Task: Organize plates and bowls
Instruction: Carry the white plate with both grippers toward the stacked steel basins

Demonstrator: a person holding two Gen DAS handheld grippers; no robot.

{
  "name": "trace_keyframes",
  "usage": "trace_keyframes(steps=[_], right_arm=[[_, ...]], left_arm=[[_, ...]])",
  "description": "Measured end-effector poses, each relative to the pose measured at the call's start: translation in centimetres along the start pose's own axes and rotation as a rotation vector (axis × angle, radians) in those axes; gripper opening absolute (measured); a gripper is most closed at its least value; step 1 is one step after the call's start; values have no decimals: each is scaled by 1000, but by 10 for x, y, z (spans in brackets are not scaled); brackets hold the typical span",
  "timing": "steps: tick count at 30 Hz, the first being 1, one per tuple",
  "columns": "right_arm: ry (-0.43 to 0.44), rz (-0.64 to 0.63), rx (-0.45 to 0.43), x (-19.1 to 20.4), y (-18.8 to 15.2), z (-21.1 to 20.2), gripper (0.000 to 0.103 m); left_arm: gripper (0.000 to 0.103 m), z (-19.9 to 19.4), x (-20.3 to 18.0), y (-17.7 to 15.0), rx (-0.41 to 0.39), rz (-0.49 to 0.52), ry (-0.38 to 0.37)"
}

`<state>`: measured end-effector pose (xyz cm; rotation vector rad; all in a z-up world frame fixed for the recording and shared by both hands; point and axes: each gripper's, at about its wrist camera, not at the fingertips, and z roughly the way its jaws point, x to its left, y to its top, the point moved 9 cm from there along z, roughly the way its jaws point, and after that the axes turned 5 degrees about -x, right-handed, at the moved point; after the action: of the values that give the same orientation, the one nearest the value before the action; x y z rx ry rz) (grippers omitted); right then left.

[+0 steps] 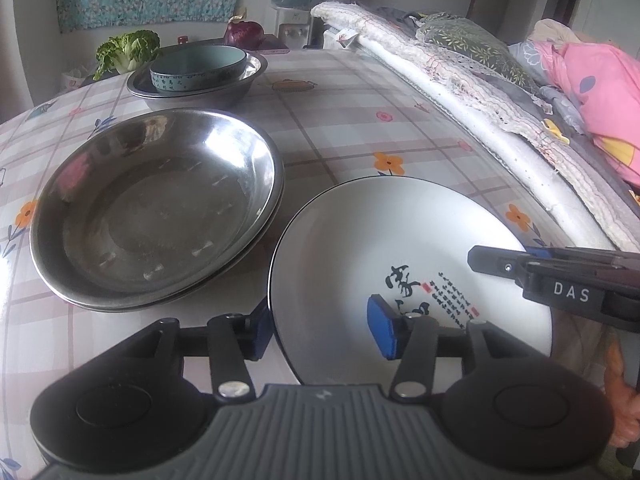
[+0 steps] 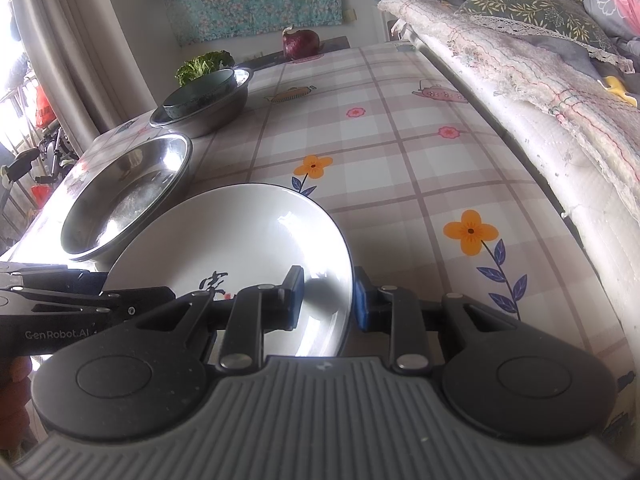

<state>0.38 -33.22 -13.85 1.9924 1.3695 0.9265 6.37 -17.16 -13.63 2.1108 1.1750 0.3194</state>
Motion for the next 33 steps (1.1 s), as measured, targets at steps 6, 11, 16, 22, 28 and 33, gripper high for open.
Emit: trace_keyframes(steps=[6, 11, 16, 22, 28, 33], right_arm=[[-3, -7, -2, 0, -3, -1, 28], [-12, -12, 0, 2, -3, -2, 28], [-23, -13, -2, 1, -2, -2, 28], [-38, -6, -8, -4, 0, -5, 29], [-37, 9, -20, -8, 3, -10, 29], [-33, 11, -27, -9, 4, -11, 29]], left_arm=[[53, 1, -2, 0, -4, 7, 9], [52, 0, -2, 1, -5, 3, 20], [50, -1, -2, 0, -6, 7, 23], [50, -3, -9, 1, -13, 24, 20], [49, -6, -13, 3, -22, 30, 26], [49, -8, -14, 5, -26, 31, 33]])
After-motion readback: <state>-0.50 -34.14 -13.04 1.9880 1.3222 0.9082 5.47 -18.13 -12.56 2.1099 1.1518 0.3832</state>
